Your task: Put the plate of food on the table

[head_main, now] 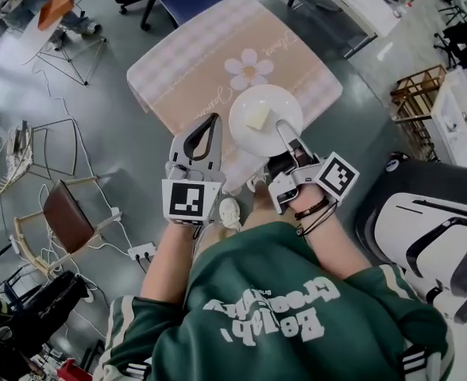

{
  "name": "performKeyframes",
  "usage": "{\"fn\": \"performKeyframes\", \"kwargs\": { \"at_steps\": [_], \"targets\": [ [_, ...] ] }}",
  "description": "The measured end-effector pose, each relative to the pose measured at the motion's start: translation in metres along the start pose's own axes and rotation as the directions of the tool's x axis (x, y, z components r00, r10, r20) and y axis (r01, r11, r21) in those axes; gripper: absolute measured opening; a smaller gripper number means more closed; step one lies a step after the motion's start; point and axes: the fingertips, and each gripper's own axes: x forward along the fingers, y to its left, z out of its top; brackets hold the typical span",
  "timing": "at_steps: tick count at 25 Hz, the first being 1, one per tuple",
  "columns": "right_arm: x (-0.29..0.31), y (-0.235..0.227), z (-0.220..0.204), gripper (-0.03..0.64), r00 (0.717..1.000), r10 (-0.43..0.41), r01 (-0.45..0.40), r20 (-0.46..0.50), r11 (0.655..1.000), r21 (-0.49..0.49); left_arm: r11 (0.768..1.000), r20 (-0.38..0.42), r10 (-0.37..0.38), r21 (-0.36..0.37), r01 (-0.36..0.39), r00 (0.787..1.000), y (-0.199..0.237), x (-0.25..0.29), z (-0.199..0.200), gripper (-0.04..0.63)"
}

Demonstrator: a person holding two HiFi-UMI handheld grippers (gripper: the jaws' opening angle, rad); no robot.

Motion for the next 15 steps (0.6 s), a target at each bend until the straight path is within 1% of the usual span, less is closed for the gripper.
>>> {"fn": "performKeyframes", "kwargs": {
  "at_steps": [9, 12, 15],
  "targets": [
    [0.071, -0.021, 0.022, 0.031, 0.995, -0.011, 0.012, -0.104, 1.0, 0.007, 0.997, -0.037, 0.08, -0.002, -0.08, 0.996, 0.031, 0.053, -0.015, 0.009],
    [0.095, -0.032, 0.027, 0.031, 0.99, -0.024, 0.025, -0.142, 1.0, 0.009, 0.994, -0.057, 0.107, -0.013, -0.107, 0.993, 0.042, 0.07, -0.02, 0.009],
    [0.119, -0.041, 0.034, 0.031, 0.985, -0.028, 0.032, -0.171, 0.999, 0.018, 0.991, -0.081, 0.129, -0.008, -0.13, 0.988, 0.053, 0.086, -0.028, 0.009]
  ]
}}
